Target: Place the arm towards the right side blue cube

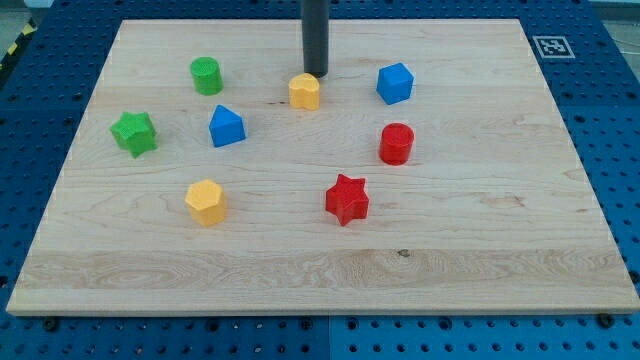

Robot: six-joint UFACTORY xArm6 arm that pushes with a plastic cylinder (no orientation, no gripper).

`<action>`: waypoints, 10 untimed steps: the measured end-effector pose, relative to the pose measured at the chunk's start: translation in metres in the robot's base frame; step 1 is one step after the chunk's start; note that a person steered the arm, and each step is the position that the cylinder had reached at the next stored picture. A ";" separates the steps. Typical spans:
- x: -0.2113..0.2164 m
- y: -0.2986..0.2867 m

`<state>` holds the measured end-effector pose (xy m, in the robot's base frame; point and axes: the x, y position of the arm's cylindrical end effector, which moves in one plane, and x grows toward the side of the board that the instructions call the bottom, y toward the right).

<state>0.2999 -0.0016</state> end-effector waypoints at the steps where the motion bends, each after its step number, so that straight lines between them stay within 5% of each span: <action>1: -0.007 0.024; 5: 0.000 0.162; 10: 0.025 0.142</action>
